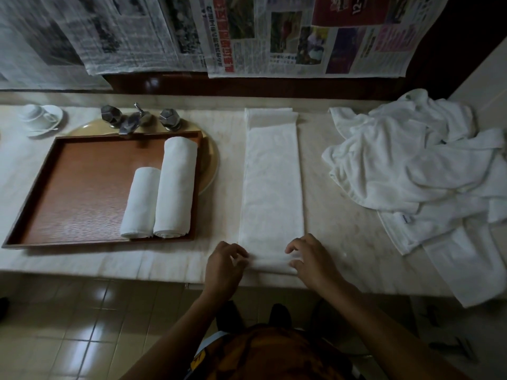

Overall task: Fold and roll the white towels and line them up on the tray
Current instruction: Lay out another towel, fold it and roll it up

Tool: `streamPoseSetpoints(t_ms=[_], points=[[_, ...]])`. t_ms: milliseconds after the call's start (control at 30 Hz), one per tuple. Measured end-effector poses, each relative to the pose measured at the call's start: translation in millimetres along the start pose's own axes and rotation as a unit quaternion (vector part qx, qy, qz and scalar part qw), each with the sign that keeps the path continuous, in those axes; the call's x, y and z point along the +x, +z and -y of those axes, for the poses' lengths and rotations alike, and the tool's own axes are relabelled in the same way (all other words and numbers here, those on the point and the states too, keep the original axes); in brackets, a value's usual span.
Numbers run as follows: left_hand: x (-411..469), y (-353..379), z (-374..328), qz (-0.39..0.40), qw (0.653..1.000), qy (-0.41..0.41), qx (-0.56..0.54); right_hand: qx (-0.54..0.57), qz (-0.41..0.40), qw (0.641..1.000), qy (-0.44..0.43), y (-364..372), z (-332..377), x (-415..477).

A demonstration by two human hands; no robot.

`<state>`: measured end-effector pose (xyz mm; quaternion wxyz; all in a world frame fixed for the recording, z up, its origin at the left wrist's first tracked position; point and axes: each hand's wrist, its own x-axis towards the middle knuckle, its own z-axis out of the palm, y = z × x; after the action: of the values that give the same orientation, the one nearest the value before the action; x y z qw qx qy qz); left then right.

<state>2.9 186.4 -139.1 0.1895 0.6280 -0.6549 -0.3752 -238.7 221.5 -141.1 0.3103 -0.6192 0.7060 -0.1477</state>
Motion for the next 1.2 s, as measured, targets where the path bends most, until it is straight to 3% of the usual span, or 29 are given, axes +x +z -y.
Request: streamPoseSetpoints(t_ms=[133,500,767,833,967,1100,1200], points=[[-6.2,15.4,10.1,0.042,0.960,0.207,0.182,-0.074,-0.015,0.997,-0.024,13.1,6.5,-9.6],[-13.7,19.5,23.3,0.029,0.925,0.288,0.244,-0.117,-0.041,0.987,-0.099,25.7,3.6,-27.8],[11.4,7.3,20.0,0.068,0.875,0.353,0.324,-0.167,-0.019,0.977,-0.129,17.0,-0.4,-13.7],[12.7,3.5,13.3,0.092,0.876,0.338,0.333,-0.157,0.003,0.980,-0.122,13.6,1.3,-12.9],[25.6,-12.3,-12.3,0.162,0.923,0.222,0.270,-0.093,-0.001,0.994,-0.064,6.7,4.9,-10.9],[54.8,-30.8,-32.0,0.216,0.952,0.115,0.184,-0.143,-0.076,0.976,-0.145,22.9,15.5,-28.3],[62.5,-33.8,-32.3,0.208,0.966,0.058,0.140,-0.236,-0.075,0.953,-0.175,46.2,16.7,-43.3]])
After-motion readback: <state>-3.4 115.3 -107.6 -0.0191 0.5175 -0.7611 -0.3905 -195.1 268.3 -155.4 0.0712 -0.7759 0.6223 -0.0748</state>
